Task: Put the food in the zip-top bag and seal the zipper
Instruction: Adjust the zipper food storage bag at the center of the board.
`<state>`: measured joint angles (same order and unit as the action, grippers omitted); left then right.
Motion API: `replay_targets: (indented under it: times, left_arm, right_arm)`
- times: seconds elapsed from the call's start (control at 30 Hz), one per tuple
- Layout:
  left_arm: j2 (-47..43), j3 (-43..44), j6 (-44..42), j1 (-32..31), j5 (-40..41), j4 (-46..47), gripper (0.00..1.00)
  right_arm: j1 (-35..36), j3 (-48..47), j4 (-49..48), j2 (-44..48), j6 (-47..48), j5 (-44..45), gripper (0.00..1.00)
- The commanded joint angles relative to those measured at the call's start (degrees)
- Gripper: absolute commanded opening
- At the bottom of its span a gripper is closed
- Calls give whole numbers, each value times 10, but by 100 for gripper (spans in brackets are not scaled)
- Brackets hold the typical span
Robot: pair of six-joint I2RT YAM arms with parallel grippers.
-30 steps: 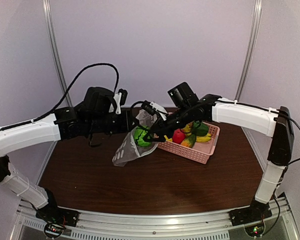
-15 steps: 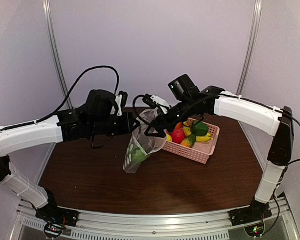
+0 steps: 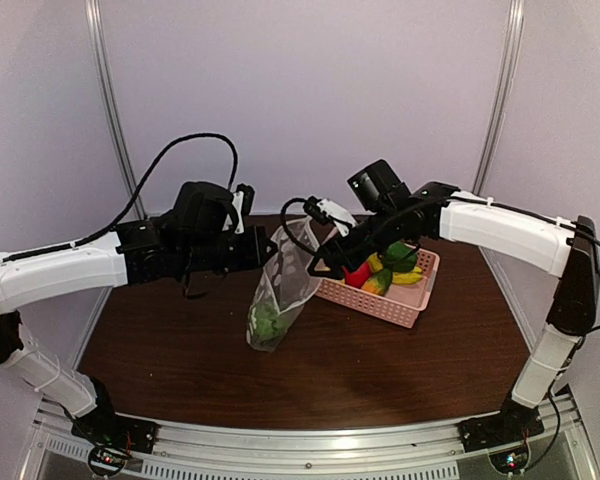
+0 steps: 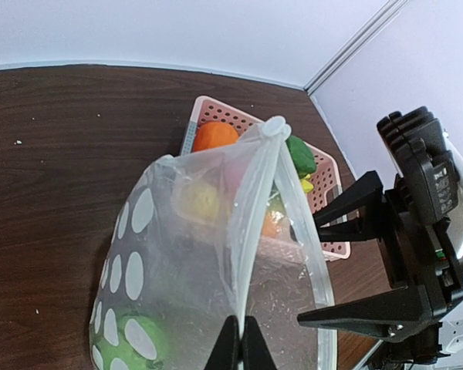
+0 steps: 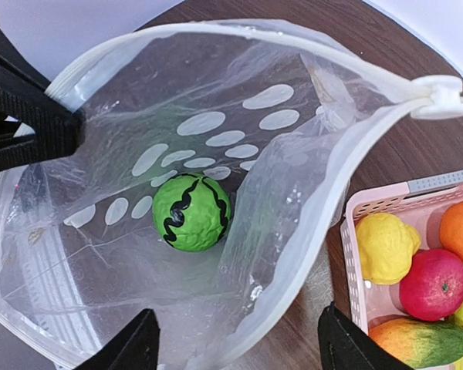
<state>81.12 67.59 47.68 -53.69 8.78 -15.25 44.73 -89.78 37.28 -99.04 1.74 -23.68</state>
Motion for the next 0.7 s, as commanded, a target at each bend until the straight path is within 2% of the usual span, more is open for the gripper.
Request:
replay_targets:
  times: [0.0, 0.03, 0.13, 0.2, 0.23, 0.3, 0.37, 0.47, 0.57, 0.67]
  left_arm:
    - [4, -3, -2, -2, 10, 8, 0]
    - [3, -3, -1, -2, 11, 7, 0]
    - [2, -3, -2, -3, 31, -7, 0]
    - [0, 6, -10, -3, 63, -36, 0]
    - [-3, 16, -16, -3, 86, -59, 0]
    - [-19, 44, -35, -3, 138, -100, 0]
    - [-52, 47, -60, -5, 183, -97, 0]
    - [-87, 21, -94, -1, 225, -71, 0]
    - [-59, 67, -97, 20, 201, -154, 0]
    - [-44, 72, -113, 18, 184, -172, 0]
  right_arm:
    - [-1, 8, -5, -8, -41, 27, 61]
    - [-1, 4, -2, -11, -43, 24, 53]
    - [-1, -35, 13, -21, -47, 1, 19]
    - [0, -80, 28, -38, -53, -29, 3]
    - [2, -109, 31, -48, -57, -43, 0]
    - [5, -170, 34, -67, -57, -66, 0]
    - [7, -212, 18, -77, -49, -76, 0]
    - [5, -230, -14, -92, -46, -5, 0]
    - [4, -292, 18, -128, -50, -16, 0]
    - [6, -288, 11, -135, -51, -18, 0]
